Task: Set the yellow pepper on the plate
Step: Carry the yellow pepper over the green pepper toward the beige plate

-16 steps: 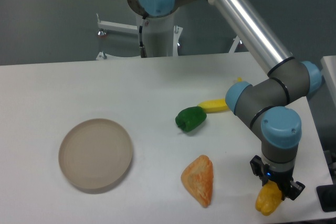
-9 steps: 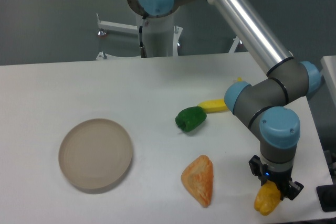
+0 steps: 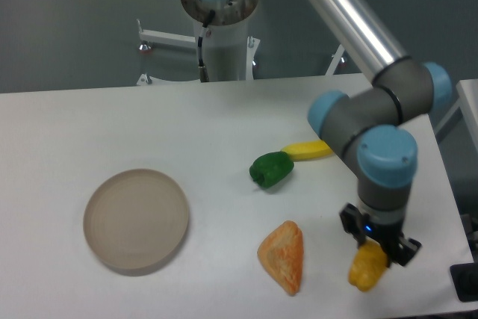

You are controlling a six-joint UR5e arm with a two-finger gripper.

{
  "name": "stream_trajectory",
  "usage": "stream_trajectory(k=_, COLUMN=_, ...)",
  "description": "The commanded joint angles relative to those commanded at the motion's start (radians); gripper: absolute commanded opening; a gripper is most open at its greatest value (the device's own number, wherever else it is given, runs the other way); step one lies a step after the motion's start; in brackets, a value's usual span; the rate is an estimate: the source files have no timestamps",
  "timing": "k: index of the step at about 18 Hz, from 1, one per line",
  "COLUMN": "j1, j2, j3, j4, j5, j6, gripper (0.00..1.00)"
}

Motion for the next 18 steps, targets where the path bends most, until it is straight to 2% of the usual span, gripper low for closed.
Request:
stream_trajectory(k=2, j1=-0.038, j2=0.048, j3=-0.049, j4=-0.038, j5=-0.034, j6=-0.110, gripper=0.61)
stream_trajectory(k=4, j1=-0.072, j2=0.090, j3=-0.103, j4=-0.060, j5=-0.116, j6=-0.257, gripper=0.61)
stream_trajectory(k=8, j1=-0.172, j2=0.132, j3=-0.221, j4=-0.054, j5=-0.150, j6=-0.436, gripper=0.61)
stream_trajectory(k=14, j1=-0.291, j2=0.123, j3=-0.256, j4=-0.057, j5=-0.164, j6=-0.690, gripper=0.61)
stream_trajectory(k=18, j1=-0.333, j2=0.123, j3=-0.282, j4=-0.039, j5=-0.169, j6=-0.755, gripper=0.61)
